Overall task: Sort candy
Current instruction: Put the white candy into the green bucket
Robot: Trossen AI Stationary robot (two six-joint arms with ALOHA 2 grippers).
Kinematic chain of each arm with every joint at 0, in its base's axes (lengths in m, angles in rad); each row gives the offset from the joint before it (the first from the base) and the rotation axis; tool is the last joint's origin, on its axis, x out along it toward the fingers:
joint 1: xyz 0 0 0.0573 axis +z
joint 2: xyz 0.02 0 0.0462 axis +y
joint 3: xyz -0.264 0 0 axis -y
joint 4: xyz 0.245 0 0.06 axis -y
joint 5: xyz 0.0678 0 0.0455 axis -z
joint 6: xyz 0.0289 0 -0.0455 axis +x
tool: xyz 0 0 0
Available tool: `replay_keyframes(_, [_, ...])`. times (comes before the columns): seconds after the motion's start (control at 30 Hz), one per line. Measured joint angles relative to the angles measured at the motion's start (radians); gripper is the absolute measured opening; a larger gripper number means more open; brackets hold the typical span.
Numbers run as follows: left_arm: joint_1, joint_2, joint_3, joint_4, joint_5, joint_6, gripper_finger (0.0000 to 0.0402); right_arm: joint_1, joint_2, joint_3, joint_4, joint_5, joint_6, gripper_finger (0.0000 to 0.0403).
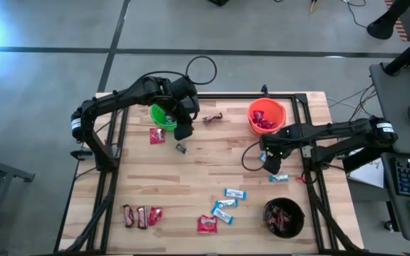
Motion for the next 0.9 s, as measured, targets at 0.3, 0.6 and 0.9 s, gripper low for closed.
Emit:
replay_keyframes(0.3, [-0.001,0.0,0.0,0.0,0.0,-0.048,0.0139,-0.071,0.0,-0.033,0.026,-0.031,-0.071,0.0194])
replay_keyframes(0.6, [-0.009,0.0,0.0,0.001,0.0,-0.053,0.0139,-0.074,0.0,-0.099,0.099,-0.065,-0.065,0.0194])
replay_keyframes(0.9, [-0.009,0.0,0.0,0.001,0.0,-0.056,0.0139,-0.074,0.0,-0.164,0.19,-0.067,-0.036,0.0194])
